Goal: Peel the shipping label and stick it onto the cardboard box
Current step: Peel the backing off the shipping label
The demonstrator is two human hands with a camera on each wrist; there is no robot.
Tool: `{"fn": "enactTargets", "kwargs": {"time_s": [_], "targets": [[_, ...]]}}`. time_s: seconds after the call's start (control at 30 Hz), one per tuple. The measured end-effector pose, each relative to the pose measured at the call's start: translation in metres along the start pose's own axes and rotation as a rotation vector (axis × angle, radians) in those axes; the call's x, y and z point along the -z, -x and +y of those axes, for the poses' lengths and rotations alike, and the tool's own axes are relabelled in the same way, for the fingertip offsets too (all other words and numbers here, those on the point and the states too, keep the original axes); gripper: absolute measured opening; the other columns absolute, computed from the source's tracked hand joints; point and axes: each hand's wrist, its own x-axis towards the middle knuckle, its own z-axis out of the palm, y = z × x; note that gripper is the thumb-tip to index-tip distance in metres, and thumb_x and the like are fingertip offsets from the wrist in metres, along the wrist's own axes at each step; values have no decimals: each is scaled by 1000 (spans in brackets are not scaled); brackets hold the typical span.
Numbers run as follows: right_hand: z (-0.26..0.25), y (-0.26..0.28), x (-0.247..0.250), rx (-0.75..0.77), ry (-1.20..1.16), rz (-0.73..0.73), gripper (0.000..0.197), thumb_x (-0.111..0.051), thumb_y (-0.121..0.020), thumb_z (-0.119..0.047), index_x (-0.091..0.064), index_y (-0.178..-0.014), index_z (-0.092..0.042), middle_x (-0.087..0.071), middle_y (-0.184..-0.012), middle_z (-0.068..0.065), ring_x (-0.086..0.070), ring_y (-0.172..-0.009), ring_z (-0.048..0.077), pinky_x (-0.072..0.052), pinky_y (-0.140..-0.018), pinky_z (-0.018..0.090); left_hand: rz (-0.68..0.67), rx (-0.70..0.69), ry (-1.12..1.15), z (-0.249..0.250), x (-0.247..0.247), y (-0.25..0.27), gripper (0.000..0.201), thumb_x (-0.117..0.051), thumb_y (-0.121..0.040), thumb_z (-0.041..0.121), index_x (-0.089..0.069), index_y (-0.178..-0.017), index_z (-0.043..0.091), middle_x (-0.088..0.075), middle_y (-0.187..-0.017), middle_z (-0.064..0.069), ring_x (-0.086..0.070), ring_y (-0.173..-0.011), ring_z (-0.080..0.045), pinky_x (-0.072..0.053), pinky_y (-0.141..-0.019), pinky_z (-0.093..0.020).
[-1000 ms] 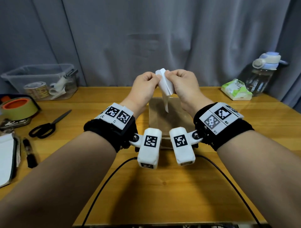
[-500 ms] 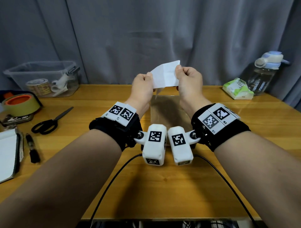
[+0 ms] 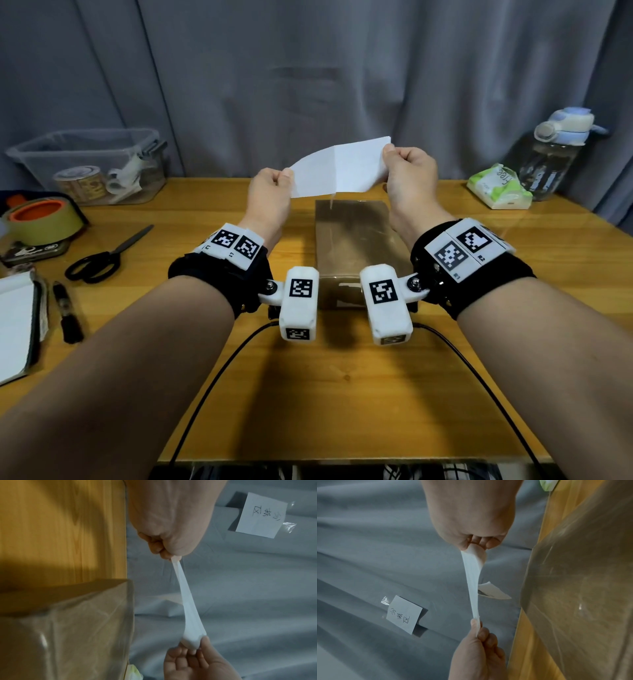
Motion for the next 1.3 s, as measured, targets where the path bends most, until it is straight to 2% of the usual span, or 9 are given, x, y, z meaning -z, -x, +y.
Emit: {"fn": "enactTargets", "kwargs": {"time_s": [0.27,0.37,0.5,0.7,0.8,0.87,0.97,1.17,1.3], "targets": [[9,-5,0,-1,40,114,30,-51,-92,-21,-46,-63,-19,-51,-71,-4,-47,-71,13,-42,-66,22,46,29,-60,-17,11,-5,22,-46,-96,25,-51,-80,10,-49,-69,4,-47,-77,-18,-40,-65,-26],[12,-6,1,10,43,155,29,-49,-93,-22,-45,-64,-21,-52,-76,-1,-47,-70,12,-41,-66,24,59,16,-134,-24,16,-7,22,-46,-96,25,-49,-84,7,-53,-78,-4,-46,-79,-20,-37,-70,-27],[15,-6,3,19,31,172,29,-47,-94,-22,-43,-65,-21,-46,-67,-5,-41,-59,7,-37,-59,21,72,30,-219,-30,24,-9,23,-44,-97,25,-49,-85,7,-48,-71,1,-47,-79,-21,-36,-70,-27],[16,-3,1,26,20,177,28,-48,-95,-23,-43,-67,-22,-46,-66,-6,-40,-58,7,-37,-55,18,109,82,-316,-34,34,-13,22,-43,-97,23,-49,-83,7,-53,-76,-5,-49,-80,-24,-38,-71,-29],[15,-1,1,39,15,175,27,-47,-95,-21,-43,-68,-21,-45,-67,-7,-40,-58,4,-36,-48,8,125,127,-338,-36,36,-13,25,-43,-97,25,-55,-91,3,-56,-88,-11,-51,-81,-26,-40,-72,-30],[15,0,1,50,6,181,23,-46,-96,-20,-45,-73,-18,-45,-67,-7,-40,-58,4,-34,-44,3,135,166,-347,-36,37,-13,34,-43,-97,25,-58,-106,-4,-61,-98,-15,-57,-89,-30,-44,-77,-32],[15,2,0,52,-1,192,15,-46,-96,-20,-47,-82,-14,-46,-68,-7,-41,-58,4,-35,-44,2,155,200,-347,-38,38,-15,37,-42,-97,23,-57,-115,-5,-63,-116,-22,-59,-106,-37,-44,-83,-33],[6,0,10,98,-28,238,12,-42,-97,-19,-45,-88,-13,-46,-71,-9,-43,-59,0,-36,-46,3,273,241,-273,-41,53,-13,37,-41,-98,20,-52,-121,-7,-59,-125,-23,-55,-115,-36,-43,-91,-33],[-1,-5,15,136,36,162,9,-44,-95,-17,-48,-87,-14,-47,-71,-10,-43,-60,-1,-36,-48,3,205,138,-284,-40,61,-12,27,-44,-96,22,-57,-106,1,-63,-111,-20,-57,-109,-34,-43,-84,-32]]}}
